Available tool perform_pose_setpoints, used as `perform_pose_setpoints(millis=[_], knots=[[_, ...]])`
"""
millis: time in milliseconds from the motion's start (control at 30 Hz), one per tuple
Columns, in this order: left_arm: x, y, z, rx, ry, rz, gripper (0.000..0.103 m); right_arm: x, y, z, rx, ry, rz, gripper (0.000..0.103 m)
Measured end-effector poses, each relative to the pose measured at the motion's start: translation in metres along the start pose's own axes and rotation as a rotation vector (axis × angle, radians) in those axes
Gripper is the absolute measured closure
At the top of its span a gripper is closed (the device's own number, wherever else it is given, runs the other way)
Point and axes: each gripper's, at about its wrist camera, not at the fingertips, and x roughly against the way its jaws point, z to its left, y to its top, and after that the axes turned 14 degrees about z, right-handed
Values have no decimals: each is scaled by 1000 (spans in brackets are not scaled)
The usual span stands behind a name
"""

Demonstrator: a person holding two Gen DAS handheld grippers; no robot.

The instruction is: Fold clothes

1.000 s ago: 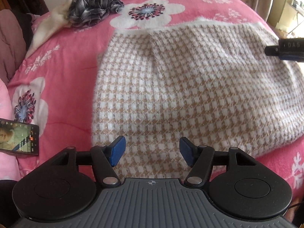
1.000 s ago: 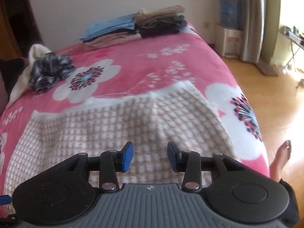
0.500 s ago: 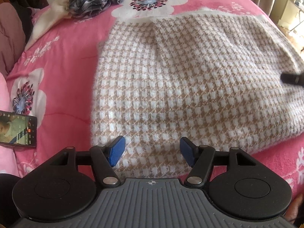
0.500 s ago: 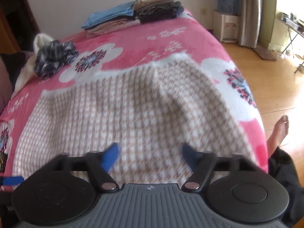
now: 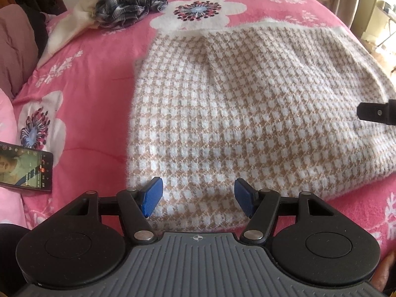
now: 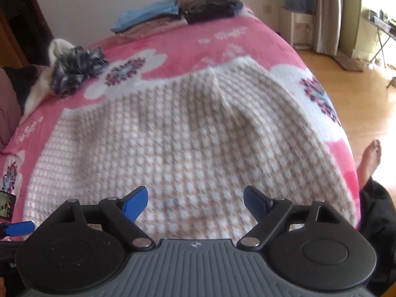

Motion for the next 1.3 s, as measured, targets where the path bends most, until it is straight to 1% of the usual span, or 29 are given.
perform_pose_setpoints(millis=[100, 167, 267, 333, 400, 467, 533, 600, 667, 733, 767, 800, 833, 933, 1067, 1133, 1300], knots=[[4, 3, 3, -5, -5, -30, 39, -4, 1, 12, 51, -23, -13, 16], [6, 7, 3, -18, -13, -67, 39, -13, -2, 21, 100, -55, -14, 16], [7, 14, 2, -59, -16, -142, 39, -31, -8, 30, 148, -115, 12, 17], [3, 18, 2, -77, -21, -178, 39, -27, -10, 32, 135, -114, -1, 23], [-4, 21, 3, -73, -35, -178, 39, -19, -10, 34, 121, -100, -21, 30], [-11, 20, 5, -61, -47, -172, 39, -12, -11, 37, 138, -93, -48, 36], [-14, 14, 8, -59, -52, -187, 39, -10, -13, 43, 170, -78, -67, 40], [-17, 9, 8, -81, -43, -198, 39, -18, -19, 49, 214, -67, -43, 47], [-20, 8, 11, -86, -36, -191, 39, -28, -26, 53, 253, -82, -17, 46], [-21, 8, 15, -70, -53, -189, 38, -29, -28, 56, 278, -99, -16, 47], [-21, 8, 17, -60, -65, -188, 38, -28, -28, 57, 283, -102, -14, 52], [-21, 8, 20, -50, -76, -188, 38, -22, -24, 58, 266, -89, -12, 64], [-21, 9, 22, -40, -88, -187, 38, -17, -21, 59, 254, -75, -15, 68], [-20, 8, 27, -21, -116, -189, 38, -8, -19, 67, 283, -45, -63, 69], [-20, 8, 32, -1, -149, -189, 38, -34, -27, 74, 350, -68, -21, 68], [-20, 8, 34, 5, -158, -190, 38, -38, -30, 75, 381, -78, -40, 68], [-20, 8, 36, 15, -172, -194, 37, -16, -18, 81, 361, -22, -91, 69]])
